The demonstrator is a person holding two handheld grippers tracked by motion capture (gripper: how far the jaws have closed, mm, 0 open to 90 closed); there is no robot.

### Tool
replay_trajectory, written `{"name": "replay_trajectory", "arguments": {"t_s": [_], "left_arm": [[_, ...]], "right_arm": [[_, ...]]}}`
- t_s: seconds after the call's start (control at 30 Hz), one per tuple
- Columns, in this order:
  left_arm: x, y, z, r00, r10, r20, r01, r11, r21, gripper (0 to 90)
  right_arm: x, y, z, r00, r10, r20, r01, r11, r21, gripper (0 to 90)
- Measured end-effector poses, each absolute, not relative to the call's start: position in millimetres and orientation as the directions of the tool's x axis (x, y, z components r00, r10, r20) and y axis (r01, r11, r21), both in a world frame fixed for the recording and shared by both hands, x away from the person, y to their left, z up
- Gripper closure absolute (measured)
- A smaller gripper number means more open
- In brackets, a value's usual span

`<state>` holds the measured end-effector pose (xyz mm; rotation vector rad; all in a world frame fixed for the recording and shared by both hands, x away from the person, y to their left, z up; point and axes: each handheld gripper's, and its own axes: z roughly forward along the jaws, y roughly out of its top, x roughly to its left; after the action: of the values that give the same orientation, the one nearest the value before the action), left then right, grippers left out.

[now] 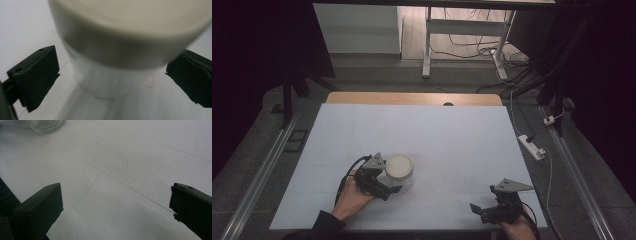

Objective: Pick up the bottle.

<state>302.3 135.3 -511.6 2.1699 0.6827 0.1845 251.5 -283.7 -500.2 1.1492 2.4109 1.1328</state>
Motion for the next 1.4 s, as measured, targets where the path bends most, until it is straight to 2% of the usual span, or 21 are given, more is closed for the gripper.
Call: {"name": "replay_trajectory", "arguments": {"t_s": [0.3,0.47,0.6,1.4], "left_arm": [[310.0,122.3,-513.6,0.857,0.509,-0.08,0.384,-0.528,0.757,0.0],[310.6,122.4,-513.5,0.857,0.512,-0.058,0.366,-0.525,0.768,5.9],[309.8,121.9,-513.3,0.859,0.51,-0.046,0.356,-0.53,0.77,7.0],[310.8,120.0,-505.8,0.86,0.509,-0.044,0.361,-0.544,0.758,7.5]], "right_arm": [[251.3,-283.6,-500.3,-0.664,0.741,0.105,0.554,0.392,0.735,0.0],[251.2,-283.6,-500.3,-0.664,0.74,0.105,0.553,0.392,0.736,0.0],[251.2,-283.6,-500.2,-0.665,0.74,0.104,0.552,0.393,0.735,0.0],[251.1,-283.5,-500.3,-0.667,0.738,0.103,0.549,0.394,0.737,0.0]]}}
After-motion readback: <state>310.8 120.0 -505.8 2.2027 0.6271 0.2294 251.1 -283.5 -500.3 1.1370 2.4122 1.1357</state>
